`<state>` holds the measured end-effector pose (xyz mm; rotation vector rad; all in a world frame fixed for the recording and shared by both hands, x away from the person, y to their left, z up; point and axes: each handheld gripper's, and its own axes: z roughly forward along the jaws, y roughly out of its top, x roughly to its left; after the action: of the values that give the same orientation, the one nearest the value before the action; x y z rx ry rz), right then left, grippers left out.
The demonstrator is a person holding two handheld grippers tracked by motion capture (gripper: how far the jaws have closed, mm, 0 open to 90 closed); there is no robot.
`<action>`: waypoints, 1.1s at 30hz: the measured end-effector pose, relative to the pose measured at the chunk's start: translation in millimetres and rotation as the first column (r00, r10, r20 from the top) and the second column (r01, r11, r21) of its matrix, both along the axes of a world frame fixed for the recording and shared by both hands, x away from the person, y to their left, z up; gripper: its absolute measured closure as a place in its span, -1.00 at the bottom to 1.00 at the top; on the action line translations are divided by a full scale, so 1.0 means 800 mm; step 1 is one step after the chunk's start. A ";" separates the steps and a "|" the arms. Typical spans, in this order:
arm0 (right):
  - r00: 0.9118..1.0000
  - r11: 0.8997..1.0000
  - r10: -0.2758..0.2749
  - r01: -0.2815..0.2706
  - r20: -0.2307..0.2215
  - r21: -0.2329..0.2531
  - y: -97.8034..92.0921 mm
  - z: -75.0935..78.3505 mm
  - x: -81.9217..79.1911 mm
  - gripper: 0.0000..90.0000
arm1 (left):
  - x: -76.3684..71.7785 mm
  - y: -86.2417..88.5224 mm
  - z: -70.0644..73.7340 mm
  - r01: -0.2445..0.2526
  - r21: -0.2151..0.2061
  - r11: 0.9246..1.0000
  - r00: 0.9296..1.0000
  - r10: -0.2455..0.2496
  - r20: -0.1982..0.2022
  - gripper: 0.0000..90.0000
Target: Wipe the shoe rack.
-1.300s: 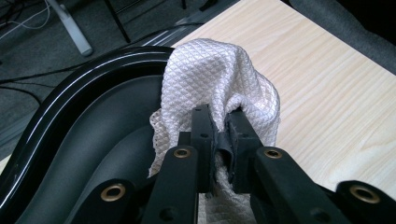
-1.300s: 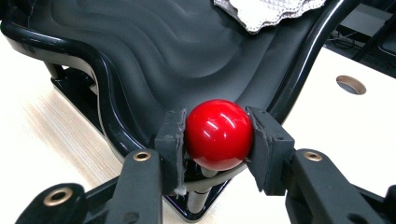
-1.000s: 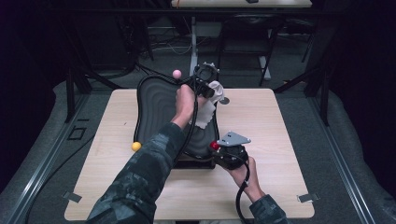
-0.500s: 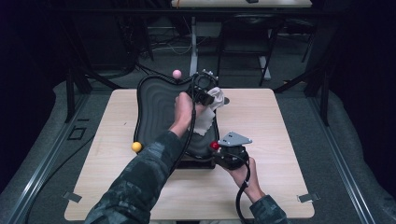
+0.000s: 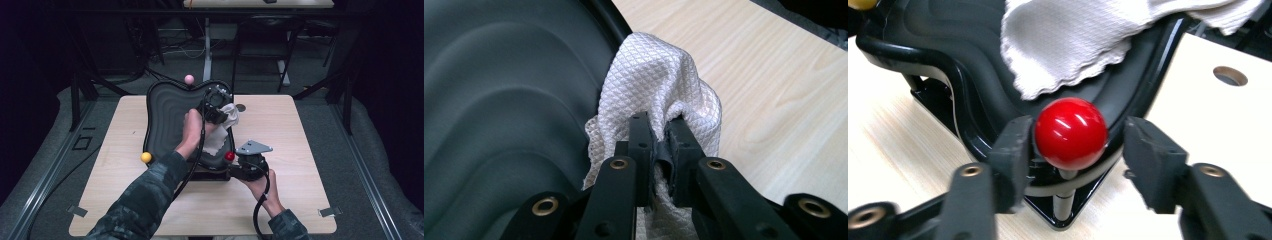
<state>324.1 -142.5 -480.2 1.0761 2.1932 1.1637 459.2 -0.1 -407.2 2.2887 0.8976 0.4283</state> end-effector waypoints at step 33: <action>0.999 0.999 -0.035 0.035 0.007 0.021 -0.008 0.003 -0.006 -0.58 | -0.073 0.020 -0.047 0.176 -0.052 0.983 0.979 -0.181 -0.090 0.86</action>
<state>319.3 -149.1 -477.5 1.1119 2.1525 1.1760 400.8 15.6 -444.7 2.3410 0.7305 0.2219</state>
